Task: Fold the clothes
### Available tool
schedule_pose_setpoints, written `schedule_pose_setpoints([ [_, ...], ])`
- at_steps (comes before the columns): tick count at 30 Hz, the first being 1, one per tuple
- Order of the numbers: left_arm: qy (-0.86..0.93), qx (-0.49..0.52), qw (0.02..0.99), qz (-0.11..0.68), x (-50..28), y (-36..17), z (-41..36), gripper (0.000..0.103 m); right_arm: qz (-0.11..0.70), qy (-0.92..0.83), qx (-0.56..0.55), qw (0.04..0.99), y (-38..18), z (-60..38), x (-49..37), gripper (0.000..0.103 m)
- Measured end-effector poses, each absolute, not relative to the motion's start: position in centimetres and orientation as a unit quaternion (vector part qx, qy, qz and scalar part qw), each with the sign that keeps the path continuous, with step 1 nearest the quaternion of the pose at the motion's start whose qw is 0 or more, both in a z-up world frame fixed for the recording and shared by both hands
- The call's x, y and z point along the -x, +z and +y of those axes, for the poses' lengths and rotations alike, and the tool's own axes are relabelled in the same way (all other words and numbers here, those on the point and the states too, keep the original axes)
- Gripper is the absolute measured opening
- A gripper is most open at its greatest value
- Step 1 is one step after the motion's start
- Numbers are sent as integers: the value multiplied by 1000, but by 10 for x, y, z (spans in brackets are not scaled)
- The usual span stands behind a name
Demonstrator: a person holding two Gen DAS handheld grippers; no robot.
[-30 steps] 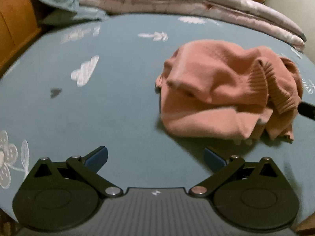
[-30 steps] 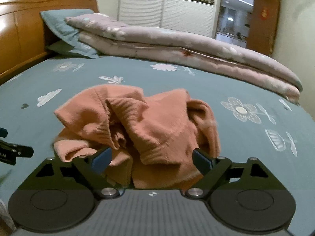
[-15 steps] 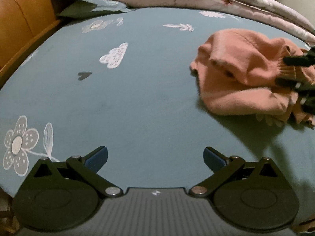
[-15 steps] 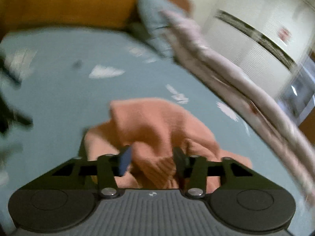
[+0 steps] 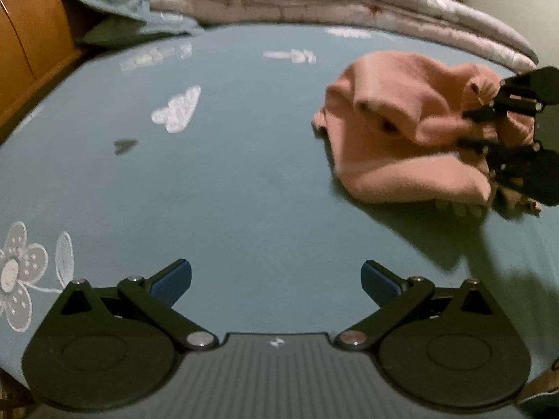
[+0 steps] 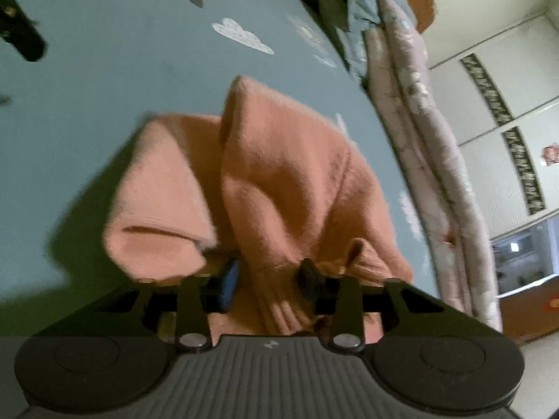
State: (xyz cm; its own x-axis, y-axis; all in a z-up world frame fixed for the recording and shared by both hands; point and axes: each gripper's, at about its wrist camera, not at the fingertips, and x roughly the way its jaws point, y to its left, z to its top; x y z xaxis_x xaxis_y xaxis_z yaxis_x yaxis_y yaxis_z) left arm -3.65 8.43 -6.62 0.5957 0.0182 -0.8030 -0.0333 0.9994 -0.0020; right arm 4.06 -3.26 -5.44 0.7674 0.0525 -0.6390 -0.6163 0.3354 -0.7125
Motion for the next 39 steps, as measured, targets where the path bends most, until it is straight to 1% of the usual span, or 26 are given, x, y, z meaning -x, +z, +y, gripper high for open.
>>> schedule_pose_setpoints([
  [2, 7, 16, 887, 462, 32, -70, 85, 102, 270, 201, 523, 783, -54, -29, -42, 23],
  [4, 3, 5, 890, 456, 32, -70, 81, 102, 274, 196, 501, 797, -47, -26, -43, 16],
  [6, -2, -6, 893, 451, 32, -71, 78, 102, 272, 195, 480, 811, -37, -24, -41, 14],
  [11, -12, -33, 899, 437, 32, -72, 71, 102, 258, 196, 413, 851, -2, -19, -34, 13],
  [14, -18, -49, 902, 429, 31, -73, 66, 102, 258, 201, 352, 877, 22, -20, -33, 13],
  [17, -21, -44, 901, 431, 30, -75, 67, 102, 266, 217, 288, 894, 41, -20, -37, 13],
  [20, -18, -41, 900, 433, 29, -76, 68, 102, 261, 229, 255, 902, 54, -14, -40, 12],
  [26, -14, -36, 902, 430, 34, -73, 72, 102, 214, 213, 271, 914, 64, 7, -62, 12],
  [32, -2, -30, 899, 437, 38, -73, 78, 102, 185, 261, 214, 923, 79, 49, -82, 12],
  [33, 0, -29, 898, 438, 39, -73, 79, 102, 179, 277, 200, 923, 81, 57, -81, 1],
  [35, 5, -27, 897, 441, 40, -73, 81, 102, 172, 302, 182, 920, 85, 77, -83, 1],
  [37, 10, -27, 896, 442, 41, -72, 83, 102, 172, 301, 193, 918, 83, 101, -89, 1],
  [39, 15, -31, 898, 439, 44, -70, 85, 102, 189, 310, 191, 912, 79, 113, -94, 2],
])
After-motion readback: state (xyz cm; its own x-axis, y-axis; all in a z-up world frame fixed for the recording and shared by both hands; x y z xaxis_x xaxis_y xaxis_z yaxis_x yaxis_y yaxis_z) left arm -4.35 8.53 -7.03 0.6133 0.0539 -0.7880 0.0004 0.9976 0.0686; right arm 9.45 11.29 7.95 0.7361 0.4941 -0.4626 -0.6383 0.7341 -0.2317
